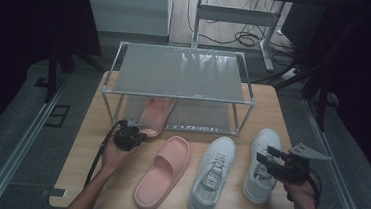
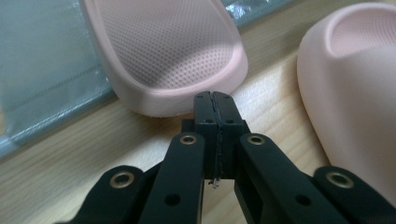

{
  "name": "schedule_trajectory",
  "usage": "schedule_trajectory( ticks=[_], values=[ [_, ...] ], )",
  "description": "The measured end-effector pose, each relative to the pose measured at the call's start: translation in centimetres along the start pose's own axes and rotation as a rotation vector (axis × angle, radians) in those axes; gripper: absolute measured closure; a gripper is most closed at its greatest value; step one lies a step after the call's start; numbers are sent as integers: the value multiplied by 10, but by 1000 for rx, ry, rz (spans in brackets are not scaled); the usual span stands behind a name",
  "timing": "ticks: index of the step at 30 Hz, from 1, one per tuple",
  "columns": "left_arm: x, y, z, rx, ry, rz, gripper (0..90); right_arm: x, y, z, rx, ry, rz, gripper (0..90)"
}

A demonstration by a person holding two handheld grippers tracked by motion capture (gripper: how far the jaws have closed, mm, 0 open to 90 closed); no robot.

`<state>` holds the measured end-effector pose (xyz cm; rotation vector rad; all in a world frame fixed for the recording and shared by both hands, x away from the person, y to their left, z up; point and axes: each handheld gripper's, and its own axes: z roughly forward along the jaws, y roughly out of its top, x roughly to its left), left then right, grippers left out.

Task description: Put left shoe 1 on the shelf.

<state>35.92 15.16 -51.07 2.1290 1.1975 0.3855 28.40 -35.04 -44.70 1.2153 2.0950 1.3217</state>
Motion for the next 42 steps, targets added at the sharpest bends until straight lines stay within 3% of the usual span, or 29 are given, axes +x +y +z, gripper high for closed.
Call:
schedule_trajectory(
  ticks=[12,22,27,35,42],
  values=[
    [-4,17,23,-32,-1,-28,900,-1,-1,0,1,1,0,436],
    [-7,26,35,-41,10,-20,900,-2,0,0,3,-1,1,436],
    [-7,27,41,-55,15,-51,900,-2,0,-2,-1,-3,0,436],
    [-8,27,40,-63,17,-50,900,-1,0,-1,-2,-3,-1,436],
    [-18,18,13,-113,-21,-28,900,-2,-1,-1,-4,-5,1,436]
  ],
)
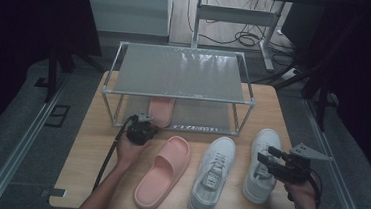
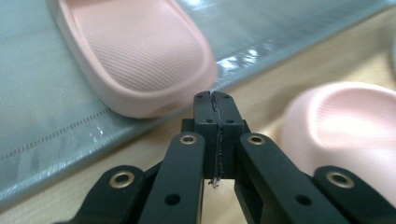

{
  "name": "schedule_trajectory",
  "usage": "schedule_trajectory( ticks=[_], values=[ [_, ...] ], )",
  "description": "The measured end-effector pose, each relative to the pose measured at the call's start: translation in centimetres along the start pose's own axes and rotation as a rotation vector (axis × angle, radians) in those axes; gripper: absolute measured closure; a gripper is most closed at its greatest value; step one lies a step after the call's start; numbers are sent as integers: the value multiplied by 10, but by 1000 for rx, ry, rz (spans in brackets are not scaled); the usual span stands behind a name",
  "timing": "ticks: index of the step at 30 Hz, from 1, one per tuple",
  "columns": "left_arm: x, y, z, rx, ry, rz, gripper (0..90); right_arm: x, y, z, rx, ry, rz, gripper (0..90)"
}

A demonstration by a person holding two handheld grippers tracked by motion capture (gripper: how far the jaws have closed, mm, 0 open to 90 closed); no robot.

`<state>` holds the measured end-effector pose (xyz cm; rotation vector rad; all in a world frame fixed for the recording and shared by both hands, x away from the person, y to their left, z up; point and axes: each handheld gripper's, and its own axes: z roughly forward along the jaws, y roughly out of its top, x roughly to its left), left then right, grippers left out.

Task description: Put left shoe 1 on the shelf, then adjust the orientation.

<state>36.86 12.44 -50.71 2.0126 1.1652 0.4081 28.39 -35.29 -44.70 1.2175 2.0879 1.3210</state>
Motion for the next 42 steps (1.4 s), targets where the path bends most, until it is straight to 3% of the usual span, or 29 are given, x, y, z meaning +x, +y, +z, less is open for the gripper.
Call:
schedule_trajectory(
  ticks=[8,14,23,25,29,38,42],
  values=[
    [-11,-20,-37,-41,-55,-4,900,1,1,-1,-1,1,-1,436],
    [-13,-31,-45,-16,-64,1,900,1,0,-1,-1,0,1,436],
    [-13,-50,-68,-33,-113,-27,900,1,0,1,3,-2,4,436],
    [-19,-52,-78,-44,-142,-19,900,2,1,2,1,4,-2,436],
    [-28,-53,-83,-44,-162,-1,900,2,1,2,4,4,-1,436],
    [-49,-60,-87,-31,-242,12,900,2,1,0,3,2,-2,436],
    [-64,-62,-88,-17,-282,37,900,3,1,0,1,2,-5,437]
  ],
)
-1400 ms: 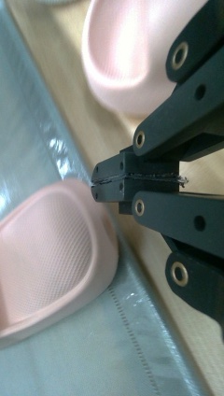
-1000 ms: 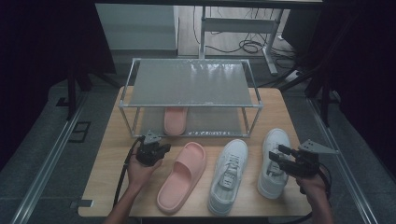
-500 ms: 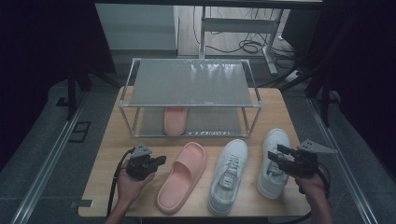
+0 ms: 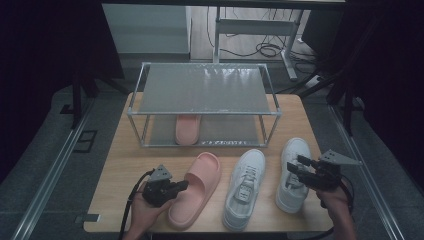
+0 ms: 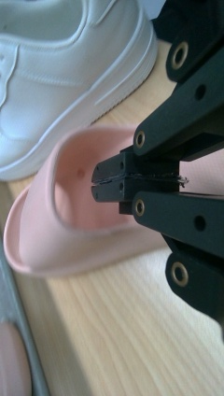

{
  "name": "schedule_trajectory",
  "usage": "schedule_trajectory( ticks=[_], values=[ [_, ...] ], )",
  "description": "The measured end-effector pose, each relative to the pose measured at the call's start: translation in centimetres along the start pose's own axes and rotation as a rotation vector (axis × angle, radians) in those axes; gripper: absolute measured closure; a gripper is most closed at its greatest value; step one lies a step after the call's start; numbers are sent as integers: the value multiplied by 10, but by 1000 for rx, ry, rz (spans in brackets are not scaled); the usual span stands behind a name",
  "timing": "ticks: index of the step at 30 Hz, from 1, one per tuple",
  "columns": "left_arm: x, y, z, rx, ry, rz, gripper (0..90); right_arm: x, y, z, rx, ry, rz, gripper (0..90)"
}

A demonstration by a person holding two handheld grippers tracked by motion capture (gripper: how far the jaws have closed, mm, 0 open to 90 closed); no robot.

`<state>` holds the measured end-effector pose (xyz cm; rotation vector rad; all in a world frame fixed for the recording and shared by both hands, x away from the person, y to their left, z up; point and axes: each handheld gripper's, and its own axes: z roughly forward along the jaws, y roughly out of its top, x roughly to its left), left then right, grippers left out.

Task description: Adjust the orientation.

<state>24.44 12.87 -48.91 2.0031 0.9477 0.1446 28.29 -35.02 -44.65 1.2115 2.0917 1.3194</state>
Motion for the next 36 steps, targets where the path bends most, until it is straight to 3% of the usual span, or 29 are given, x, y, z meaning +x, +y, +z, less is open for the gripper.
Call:
schedule_trajectory(
  ticks=[6,10,13,18,36],
  values=[
    [-15,3,6,14,-38,30,892,-1,0,0,4,-1,2,436],
    [-19,4,12,34,-42,33,892,-1,-1,0,4,-1,0,436],
    [-22,4,19,67,-41,31,776,-1,0,0,3,-1,-1,436],
    [-28,7,33,95,-30,44,678,0,0,0,1,-2,0,437],
    [-32,16,62,118,-3,44,663,-1,0,-1,-1,-2,2,437]
  ],
)
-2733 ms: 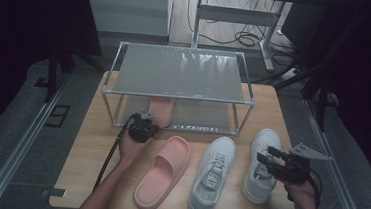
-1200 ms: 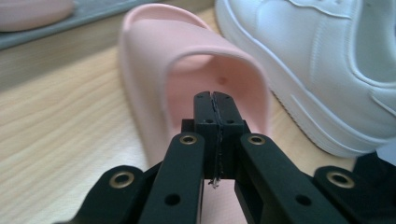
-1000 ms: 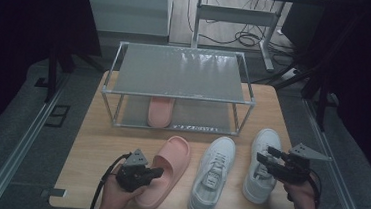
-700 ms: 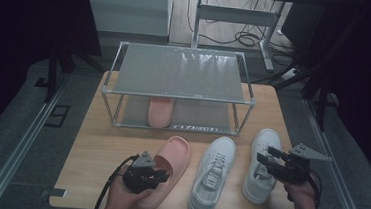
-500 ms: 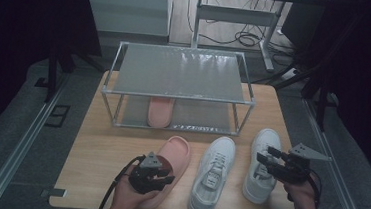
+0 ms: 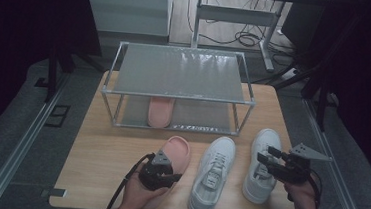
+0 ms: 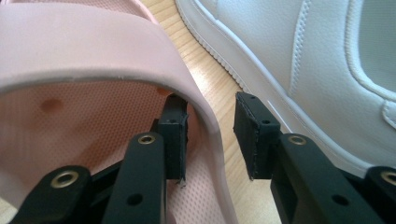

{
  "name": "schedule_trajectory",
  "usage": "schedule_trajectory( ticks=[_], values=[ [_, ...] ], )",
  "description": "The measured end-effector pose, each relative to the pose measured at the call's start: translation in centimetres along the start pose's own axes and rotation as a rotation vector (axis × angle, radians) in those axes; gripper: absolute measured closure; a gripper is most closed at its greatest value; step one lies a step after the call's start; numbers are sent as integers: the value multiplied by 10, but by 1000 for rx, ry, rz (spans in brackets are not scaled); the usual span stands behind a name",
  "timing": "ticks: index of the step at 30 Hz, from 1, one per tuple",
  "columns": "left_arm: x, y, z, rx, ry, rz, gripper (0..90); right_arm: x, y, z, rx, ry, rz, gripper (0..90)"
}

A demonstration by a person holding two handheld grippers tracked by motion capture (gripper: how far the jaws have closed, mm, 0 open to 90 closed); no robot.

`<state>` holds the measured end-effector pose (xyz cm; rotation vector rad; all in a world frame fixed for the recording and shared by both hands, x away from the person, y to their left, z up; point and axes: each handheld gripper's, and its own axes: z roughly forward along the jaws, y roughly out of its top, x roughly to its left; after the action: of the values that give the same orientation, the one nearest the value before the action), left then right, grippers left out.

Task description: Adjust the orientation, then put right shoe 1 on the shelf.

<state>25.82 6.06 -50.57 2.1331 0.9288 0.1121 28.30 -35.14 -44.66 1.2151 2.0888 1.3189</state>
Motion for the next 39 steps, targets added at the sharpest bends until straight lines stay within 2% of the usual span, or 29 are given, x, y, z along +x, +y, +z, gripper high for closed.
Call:
schedule_trajectory(
  ticks=[13,28,34,39],
  values=[
    [1,1,5,4,20,0,742,0,0,0,0,2,0,436],
    [1,0,5,-3,26,-17,760,0,0,0,0,1,1,436],
    [-1,-2,2,-32,43,-29,811,0,0,0,0,2,0,436],
    [-1,-3,-6,-63,33,-59,829,-1,2,-1,-8,1,-2,436]
  ],
)
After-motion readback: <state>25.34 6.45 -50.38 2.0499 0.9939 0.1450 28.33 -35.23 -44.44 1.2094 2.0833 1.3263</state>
